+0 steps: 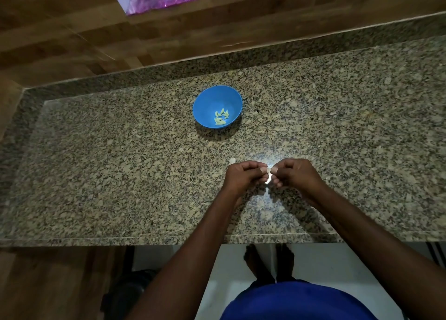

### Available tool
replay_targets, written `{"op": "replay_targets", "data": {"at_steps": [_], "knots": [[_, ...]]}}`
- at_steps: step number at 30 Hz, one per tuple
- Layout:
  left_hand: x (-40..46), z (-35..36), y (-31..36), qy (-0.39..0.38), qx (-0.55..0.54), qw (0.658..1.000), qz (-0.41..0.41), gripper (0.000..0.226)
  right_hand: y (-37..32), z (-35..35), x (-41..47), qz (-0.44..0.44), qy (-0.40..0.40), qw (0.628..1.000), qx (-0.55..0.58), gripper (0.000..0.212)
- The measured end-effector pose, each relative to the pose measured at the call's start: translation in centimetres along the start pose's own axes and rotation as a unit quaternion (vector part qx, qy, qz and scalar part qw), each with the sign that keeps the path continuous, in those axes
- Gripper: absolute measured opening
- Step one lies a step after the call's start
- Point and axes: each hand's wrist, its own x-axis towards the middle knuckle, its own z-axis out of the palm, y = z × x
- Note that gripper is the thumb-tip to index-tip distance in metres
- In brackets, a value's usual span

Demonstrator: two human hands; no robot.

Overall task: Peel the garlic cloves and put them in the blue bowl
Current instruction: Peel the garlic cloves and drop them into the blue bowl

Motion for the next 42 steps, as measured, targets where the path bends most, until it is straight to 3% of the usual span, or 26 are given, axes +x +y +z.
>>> {"op": "replay_targets", "data": {"at_steps": [6, 10, 14, 16, 18, 19, 21, 23, 25, 27, 30, 34, 37, 40, 42], "knots": [[-0.1, 0.0, -0.1, -0.020, -0.010, 1.000, 0.007, 0.008, -0.3, -0.3, 0.1, 0.194, -0.071, 0.960, 0.190, 0.017], [-0.5, -0.1, 0.2, -0.012, 0.100, 0.992, 0.082, 0.008, -0.6, -0.4, 0.2, 0.286, -0.096, 0.927, 0.224, 0.020], [-0.6, -0.2, 0.1, 0.003, 0.197, 0.966, 0.167, 0.005, -0.9, -0.1, 0.2, 0.325, -0.105, 0.904, 0.257, 0.023], [-0.7, -0.2, 0.0, 0.015, 0.199, 0.965, 0.172, 0.004, -1.1, 0.2, -0.2, 0.276, -0.077, 0.940, 0.187, 0.022], [-0.9, -0.1, 0.0, 0.026, 0.171, 0.975, 0.137, 0.005, -0.9, 0.5, -0.6, 0.130, -0.020, 0.991, 0.018, 0.020], [-1.0, 0.0, 0.1, 0.030, 0.148, 0.982, 0.110, 0.006, -0.7, 0.5, -0.8, 0.038, 0.005, 0.997, -0.071, 0.018], [-1.1, 0.0, 0.3, 0.027, 0.106, 0.992, 0.066, 0.006, -0.2, 0.4, -0.8, -0.099, 0.040, 0.972, -0.210, 0.015], [-1.1, -0.1, 0.3, 0.023, 0.107, 0.992, 0.065, 0.006, 0.4, 0.2, -0.5, -0.139, 0.057, 0.954, -0.260, 0.015], [-1.2, -0.1, 0.2, 0.025, 0.143, 0.984, 0.101, 0.004, 0.5, 0.5, -0.4, -0.084, 0.056, 0.976, -0.193, 0.015], [-1.3, -0.1, 0.2, 0.022, 0.179, 0.972, 0.150, 0.005, 0.2, 1.0, -0.4, 0.065, 0.033, 0.997, -0.006, 0.018], [-1.3, 0.1, -0.1, 0.023, 0.217, 0.955, 0.201, 0.009, 0.0, 0.7, -0.3, 0.233, -0.050, 0.955, 0.175, 0.019], [-1.0, -0.4, -0.5, 0.035, 0.205, 0.957, 0.201, 0.011, 0.3, 0.1, 0.3, 0.269, -0.080, 0.920, 0.272, 0.006], [-0.8, -0.6, -0.8, 0.035, 0.170, 0.972, 0.160, 0.011, 0.5, 0.1, 0.5, 0.239, -0.041, 0.953, 0.182, 0.015], [-0.3, -0.8, -1.2, 0.044, 0.143, 0.983, 0.108, 0.011, 1.1, -0.1, 0.7, 0.160, 0.049, 0.986, 0.004, 0.020], [0.1, -0.8, -1.5, 0.056, 0.137, 0.986, 0.077, 0.008, 1.9, -0.6, 0.8, 0.076, 0.086, 0.983, -0.144, 0.022]]}}
